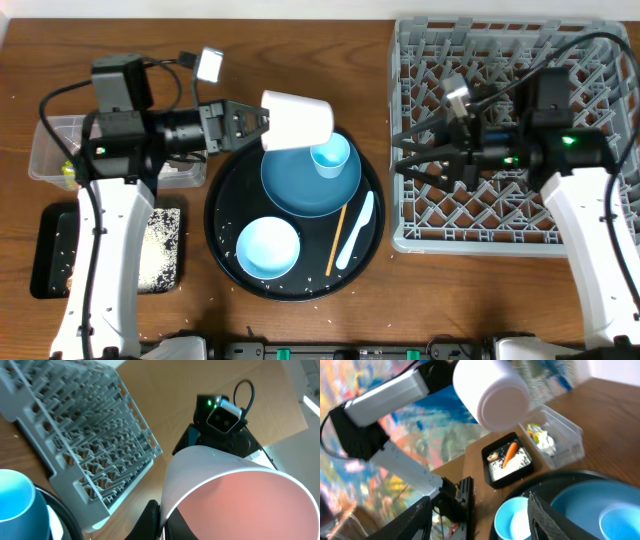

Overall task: Sort waste into correct bins and load items into the dishwasher rack
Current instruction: 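Lift the pink cup with the left gripper toward the right gripper above the rack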

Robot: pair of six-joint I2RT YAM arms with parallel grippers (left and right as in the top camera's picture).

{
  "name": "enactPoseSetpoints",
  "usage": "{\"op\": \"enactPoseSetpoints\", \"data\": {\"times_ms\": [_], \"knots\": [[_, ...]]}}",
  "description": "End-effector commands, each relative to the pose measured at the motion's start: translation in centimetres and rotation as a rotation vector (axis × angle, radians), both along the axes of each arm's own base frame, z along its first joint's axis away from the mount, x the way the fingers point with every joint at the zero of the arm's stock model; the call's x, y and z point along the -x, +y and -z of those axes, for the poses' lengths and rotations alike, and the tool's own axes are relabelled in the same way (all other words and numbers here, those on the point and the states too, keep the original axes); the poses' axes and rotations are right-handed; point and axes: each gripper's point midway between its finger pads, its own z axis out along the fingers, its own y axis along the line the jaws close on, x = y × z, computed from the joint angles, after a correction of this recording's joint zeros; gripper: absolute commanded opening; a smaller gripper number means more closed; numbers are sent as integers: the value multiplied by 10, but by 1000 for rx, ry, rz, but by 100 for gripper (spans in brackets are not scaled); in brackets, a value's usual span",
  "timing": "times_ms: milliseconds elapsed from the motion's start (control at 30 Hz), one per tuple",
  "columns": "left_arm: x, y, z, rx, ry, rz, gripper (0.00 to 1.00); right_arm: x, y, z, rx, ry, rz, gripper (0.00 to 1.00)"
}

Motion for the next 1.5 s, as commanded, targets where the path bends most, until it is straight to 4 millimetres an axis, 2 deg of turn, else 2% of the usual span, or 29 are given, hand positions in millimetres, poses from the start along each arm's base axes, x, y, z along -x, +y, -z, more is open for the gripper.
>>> {"op": "enactPoseSetpoints", "data": {"times_ms": [0, 167, 300, 467, 667, 767, 833, 1000, 1167, 1333, 1467], "knots": [[3, -15, -3, -18, -33, 37, 6, 10, 12, -10, -57, -77, -79, 58], [13, -37, -1, -31, -38, 94, 6, 10, 19, -11, -56, -118, -99, 59], [19, -46, -1, -30, -39, 124, 6, 11, 21, -12, -58, -141, -107, 61], [20, -47, -1, -30, -38, 126, 6, 14, 26, -13, -59, -154, -123, 65], [19, -47, -2, -30, -50, 125, 6, 14, 34, -7, -25, -161, -123, 64], [19, -47, -2, -30, -50, 125, 6, 14, 35, -7, -21, -162, -123, 69], [19, -47, -2, -29, -50, 126, 6, 8, 36, -2, 11, -148, -97, 72], [19, -47, -2, -29, -52, 126, 6, -10, 37, 5, 79, -103, -18, 73], [19, -47, -2, -29, -52, 126, 6, -17, 39, -3, 64, -135, -6, 74], [20, -47, -3, -24, -52, 132, 6, -22, 40, -1, 73, -134, 9, 76], [20, -47, -3, -24, -52, 132, 6, -20, 49, 5, 74, -121, -18, 77]]}}
